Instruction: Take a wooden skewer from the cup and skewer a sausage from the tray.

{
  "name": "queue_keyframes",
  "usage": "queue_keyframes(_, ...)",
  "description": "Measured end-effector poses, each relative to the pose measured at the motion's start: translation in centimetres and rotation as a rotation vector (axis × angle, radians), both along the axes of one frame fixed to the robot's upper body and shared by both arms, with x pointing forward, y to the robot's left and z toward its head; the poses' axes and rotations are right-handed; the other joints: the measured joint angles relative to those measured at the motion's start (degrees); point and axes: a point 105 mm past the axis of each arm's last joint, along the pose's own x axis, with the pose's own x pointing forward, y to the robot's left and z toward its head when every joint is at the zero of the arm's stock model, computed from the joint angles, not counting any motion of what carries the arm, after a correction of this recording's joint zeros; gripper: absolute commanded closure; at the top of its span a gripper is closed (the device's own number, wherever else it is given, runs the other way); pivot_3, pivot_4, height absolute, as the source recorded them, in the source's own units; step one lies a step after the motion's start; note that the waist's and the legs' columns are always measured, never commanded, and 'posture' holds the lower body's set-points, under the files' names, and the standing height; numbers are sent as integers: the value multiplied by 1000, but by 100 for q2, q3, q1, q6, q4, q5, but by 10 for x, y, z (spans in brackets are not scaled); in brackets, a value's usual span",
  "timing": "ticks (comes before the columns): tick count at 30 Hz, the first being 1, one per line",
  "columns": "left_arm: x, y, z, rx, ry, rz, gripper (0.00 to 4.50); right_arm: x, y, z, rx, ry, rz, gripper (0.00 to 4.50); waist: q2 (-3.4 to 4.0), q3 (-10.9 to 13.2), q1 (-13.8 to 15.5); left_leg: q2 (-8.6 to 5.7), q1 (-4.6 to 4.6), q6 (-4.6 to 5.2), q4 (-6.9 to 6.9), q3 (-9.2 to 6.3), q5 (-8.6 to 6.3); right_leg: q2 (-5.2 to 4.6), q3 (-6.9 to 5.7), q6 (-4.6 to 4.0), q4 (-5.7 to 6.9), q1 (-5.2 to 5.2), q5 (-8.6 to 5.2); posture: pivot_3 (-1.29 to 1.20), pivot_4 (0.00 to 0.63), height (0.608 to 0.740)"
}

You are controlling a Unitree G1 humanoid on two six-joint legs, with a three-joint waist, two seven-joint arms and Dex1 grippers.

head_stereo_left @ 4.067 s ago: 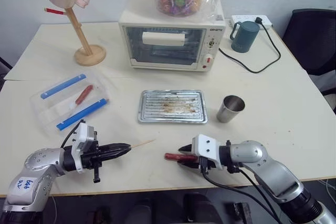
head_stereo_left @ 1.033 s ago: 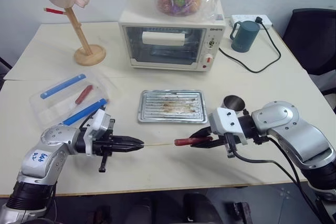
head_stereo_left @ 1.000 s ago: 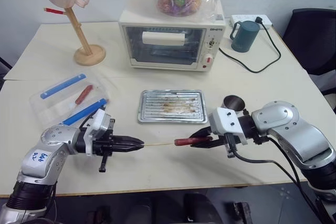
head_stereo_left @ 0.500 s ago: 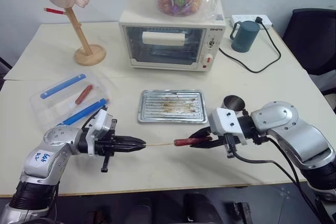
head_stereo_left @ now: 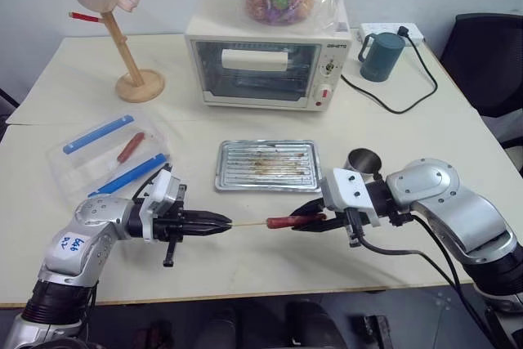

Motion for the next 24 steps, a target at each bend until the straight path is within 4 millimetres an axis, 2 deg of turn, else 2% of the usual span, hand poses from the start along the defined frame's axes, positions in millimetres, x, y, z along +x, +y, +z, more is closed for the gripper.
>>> queue_keyframes(13,6,-8,-2,-22,-4,-4,4500,3,21,3,5,-24,44,3653,0,0,-4,-1,-1,0,10,0,0,0,-1,0,5,0,0,0,150,740)
queue_keyframes(19,7,-18,-5,-55,8,-5,4500,1,31,8,37,-32,72,3653,0,0,-4,0,-3,0,15,0,0,0,-2,0,7,-1,0,0,150,740)
queue_keyframes(22,9,-17,-6,-59,20,18,4500,2,31,7,35,-6,52,3154,0,0,-4,-1,-3,0,16,0,0,0,-1,0,7,-1,0,0,150,740)
queue_keyframes(23,9,-14,-6,-68,31,35,4500,3,30,7,36,1,44,2816,0,0,-10,0,-3,0,16,0,0,0,0,0,7,-2,0,0,150,740)
queue_keyframes(24,9,-11,-6,-75,38,52,4500,3,27,7,34,1,35,2661,0,0,-10,0,-4,0,15,0,0,0,-1,0,7,-2,0,0,150,740)
